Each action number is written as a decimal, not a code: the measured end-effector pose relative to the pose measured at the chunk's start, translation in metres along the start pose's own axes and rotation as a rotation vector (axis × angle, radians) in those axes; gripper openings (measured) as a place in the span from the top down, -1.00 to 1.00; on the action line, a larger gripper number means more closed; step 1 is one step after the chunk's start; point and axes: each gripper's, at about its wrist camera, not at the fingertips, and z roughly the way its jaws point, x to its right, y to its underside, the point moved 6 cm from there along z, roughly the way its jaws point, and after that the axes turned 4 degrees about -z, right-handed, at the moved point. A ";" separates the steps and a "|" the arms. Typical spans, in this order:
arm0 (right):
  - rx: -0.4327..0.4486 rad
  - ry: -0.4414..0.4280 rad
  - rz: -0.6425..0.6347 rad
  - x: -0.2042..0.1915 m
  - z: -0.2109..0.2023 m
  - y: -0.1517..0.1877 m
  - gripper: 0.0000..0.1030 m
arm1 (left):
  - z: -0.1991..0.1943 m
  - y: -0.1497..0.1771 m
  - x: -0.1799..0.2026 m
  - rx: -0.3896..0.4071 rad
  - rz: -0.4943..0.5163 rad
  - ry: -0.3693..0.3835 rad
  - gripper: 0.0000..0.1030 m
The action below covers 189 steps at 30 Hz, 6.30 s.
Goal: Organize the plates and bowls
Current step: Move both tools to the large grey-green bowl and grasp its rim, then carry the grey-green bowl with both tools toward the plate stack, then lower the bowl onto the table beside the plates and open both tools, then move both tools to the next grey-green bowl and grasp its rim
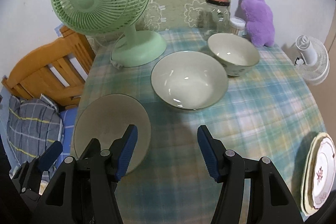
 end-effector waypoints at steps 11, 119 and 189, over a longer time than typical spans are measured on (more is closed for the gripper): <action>-0.049 -0.013 -0.023 -0.015 0.035 0.003 0.31 | 0.029 0.003 -0.001 -0.065 0.007 0.025 0.30; -0.175 -0.123 -0.236 0.202 -0.063 0.116 0.05 | -0.096 0.163 0.192 -0.139 0.013 -0.027 -0.24; -0.087 -0.010 -0.098 0.097 0.101 -0.087 0.65 | 0.076 -0.061 0.141 -0.066 0.035 0.022 0.63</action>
